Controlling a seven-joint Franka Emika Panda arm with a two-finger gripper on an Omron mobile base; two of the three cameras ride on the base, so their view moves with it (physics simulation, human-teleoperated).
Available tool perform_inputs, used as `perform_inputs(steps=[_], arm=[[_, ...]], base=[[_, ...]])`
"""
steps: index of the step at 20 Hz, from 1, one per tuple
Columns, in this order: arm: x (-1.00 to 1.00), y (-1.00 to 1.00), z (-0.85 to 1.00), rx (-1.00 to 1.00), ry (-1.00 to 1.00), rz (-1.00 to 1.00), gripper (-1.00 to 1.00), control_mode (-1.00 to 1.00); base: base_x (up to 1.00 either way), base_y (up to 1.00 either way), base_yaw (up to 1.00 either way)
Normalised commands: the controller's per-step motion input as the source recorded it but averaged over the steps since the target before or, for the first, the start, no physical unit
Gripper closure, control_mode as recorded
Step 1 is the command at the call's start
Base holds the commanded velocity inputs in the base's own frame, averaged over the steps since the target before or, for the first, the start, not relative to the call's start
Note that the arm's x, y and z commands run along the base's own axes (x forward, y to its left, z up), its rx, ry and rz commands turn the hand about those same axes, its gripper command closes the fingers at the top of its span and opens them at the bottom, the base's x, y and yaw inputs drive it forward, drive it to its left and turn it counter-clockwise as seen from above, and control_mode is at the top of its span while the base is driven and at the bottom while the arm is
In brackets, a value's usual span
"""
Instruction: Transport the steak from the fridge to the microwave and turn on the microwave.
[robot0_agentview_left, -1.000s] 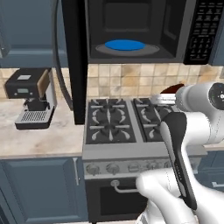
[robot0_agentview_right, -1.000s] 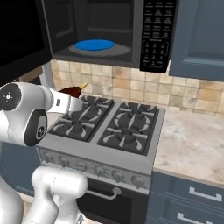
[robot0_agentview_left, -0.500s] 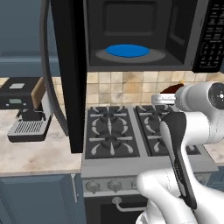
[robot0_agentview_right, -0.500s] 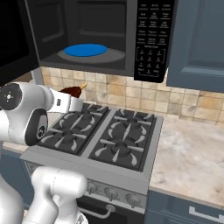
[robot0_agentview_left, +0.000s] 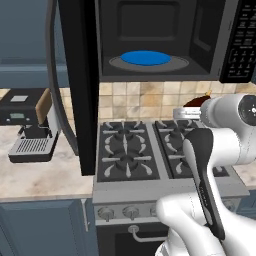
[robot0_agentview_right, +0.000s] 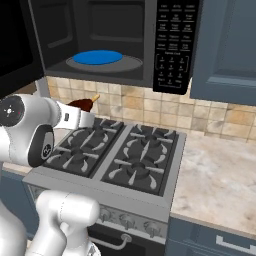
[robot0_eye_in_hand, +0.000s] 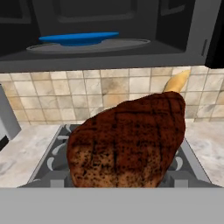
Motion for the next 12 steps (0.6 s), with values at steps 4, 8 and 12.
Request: perform_inputs(steps=[4,8,12], arm=[[0.00,0.00,0.00,0.00,0.00,0.00,1.00,1.00],[0.00,0.00,0.00,0.00,0.00,0.00,1.00,1.00],[-0.02,0.00,0.00,0.00,-0.05,0.01,1.00,-1.00]], base=[[0.00,0.00,0.00],[0.00,0.00,0.00],[-0.06,0.00,0.01]])
